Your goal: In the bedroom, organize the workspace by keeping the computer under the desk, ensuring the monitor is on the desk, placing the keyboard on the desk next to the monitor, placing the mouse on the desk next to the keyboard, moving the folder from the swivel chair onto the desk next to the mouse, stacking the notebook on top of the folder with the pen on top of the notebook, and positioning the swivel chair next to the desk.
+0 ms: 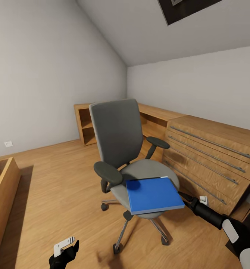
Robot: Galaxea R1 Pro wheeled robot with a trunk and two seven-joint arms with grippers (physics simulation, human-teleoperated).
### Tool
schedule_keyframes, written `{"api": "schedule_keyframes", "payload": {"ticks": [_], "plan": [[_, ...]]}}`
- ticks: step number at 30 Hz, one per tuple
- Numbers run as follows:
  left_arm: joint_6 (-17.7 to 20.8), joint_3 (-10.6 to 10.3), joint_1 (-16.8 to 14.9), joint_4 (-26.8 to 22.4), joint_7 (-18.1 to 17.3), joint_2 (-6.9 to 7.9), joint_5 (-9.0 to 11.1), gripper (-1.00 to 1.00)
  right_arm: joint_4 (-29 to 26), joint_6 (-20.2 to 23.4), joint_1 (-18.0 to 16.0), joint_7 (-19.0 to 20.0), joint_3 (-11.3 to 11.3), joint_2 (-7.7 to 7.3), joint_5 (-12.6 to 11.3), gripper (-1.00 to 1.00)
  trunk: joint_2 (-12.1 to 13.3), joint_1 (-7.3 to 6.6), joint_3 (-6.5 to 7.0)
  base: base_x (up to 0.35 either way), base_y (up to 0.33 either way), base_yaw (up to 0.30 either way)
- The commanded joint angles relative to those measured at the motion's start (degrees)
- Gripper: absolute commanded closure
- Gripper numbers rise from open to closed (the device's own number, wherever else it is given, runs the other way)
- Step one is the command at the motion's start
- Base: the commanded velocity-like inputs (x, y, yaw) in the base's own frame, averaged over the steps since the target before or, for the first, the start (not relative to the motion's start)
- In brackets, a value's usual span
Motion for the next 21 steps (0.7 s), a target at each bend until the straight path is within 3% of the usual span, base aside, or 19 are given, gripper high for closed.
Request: {"api": "schedule_keyframes", "payload": {"ticks": [1, 21], "plan": [[-0.13, 0.48, -0.05, 0.00, -0.42, -0.07, -0.34, -1.00, 0.03, 0.41, -0.04, 0.07, -0.09, 0.00, -0.26, -1.00, -0.02, -0.01, -0.05, 0.003, 0.000, 0.000], [-0.13, 0.48, -0.05, 0.00, -0.45, -0.07, -0.36, -1.00, 0.11, 0.32, -0.03, -0.05, -0.09, 0.09, -0.20, -1.00, -0.02, -0.01, -0.05, -0.033, 0.000, 0.000]]}}
